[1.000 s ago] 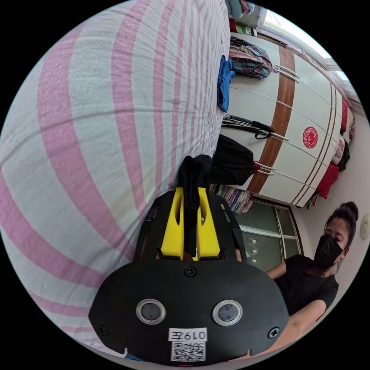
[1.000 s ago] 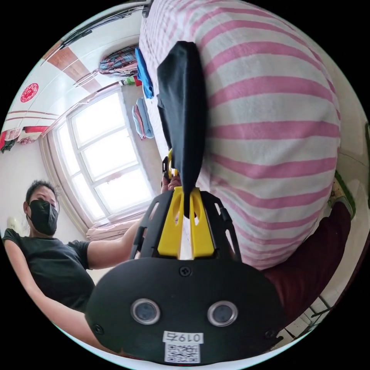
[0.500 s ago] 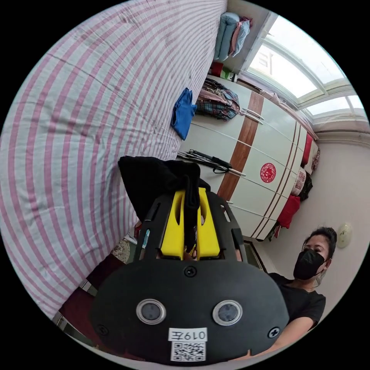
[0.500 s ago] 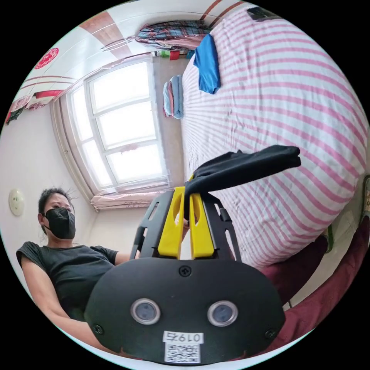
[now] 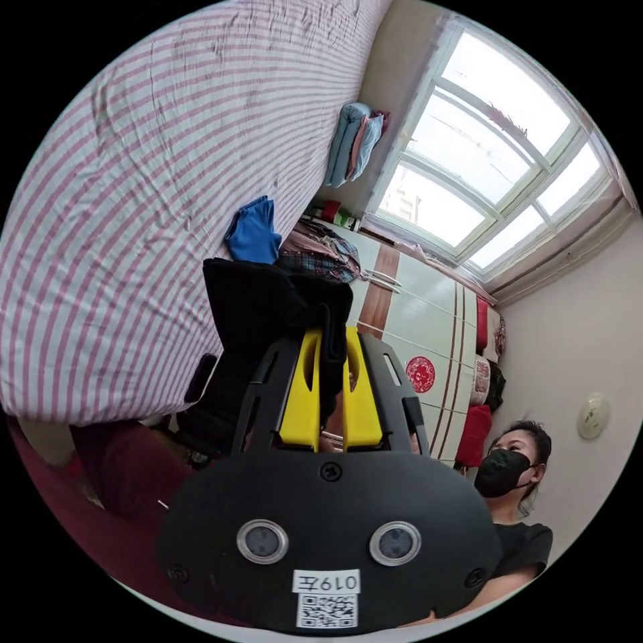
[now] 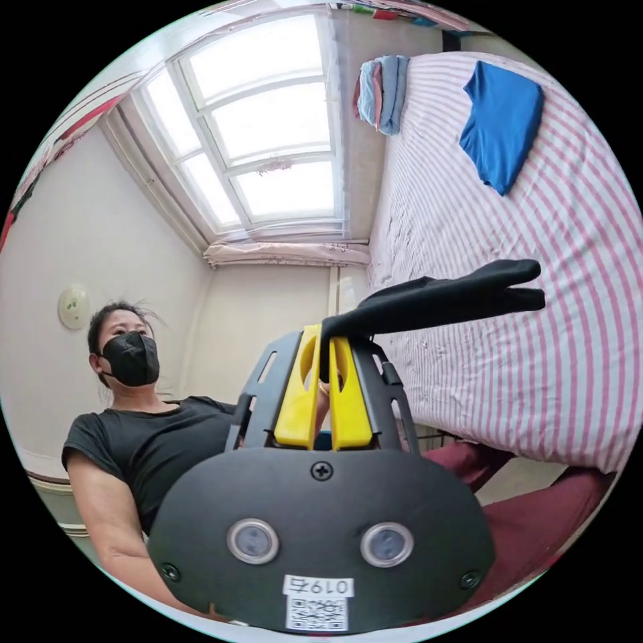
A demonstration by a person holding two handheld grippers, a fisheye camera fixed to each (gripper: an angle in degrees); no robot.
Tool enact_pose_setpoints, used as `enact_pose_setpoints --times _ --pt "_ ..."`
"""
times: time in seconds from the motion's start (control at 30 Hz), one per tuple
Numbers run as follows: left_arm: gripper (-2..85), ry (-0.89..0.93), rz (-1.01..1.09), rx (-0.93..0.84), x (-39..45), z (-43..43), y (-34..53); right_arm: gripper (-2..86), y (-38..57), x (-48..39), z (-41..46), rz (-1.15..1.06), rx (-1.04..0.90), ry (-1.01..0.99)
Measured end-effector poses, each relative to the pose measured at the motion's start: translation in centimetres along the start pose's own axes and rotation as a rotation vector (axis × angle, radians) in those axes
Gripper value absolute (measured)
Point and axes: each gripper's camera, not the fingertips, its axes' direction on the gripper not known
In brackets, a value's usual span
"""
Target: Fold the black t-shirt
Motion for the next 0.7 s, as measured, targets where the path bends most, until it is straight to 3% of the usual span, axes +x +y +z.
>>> enact_pose_setpoints --times 0.3,0.7 --pt "2.9 0.139 -0.051 0.209 -4.8 15.2 1.3 -0.3 -22.1 -2.3 -12.0 -0.049 -0.274 0.077" --pt "2.2 0.205 0.268 0.287 -5.0 28.2 -16.7 -0.2 -50.2 -1.4 -12.2 -0.348 -0.422 0.112"
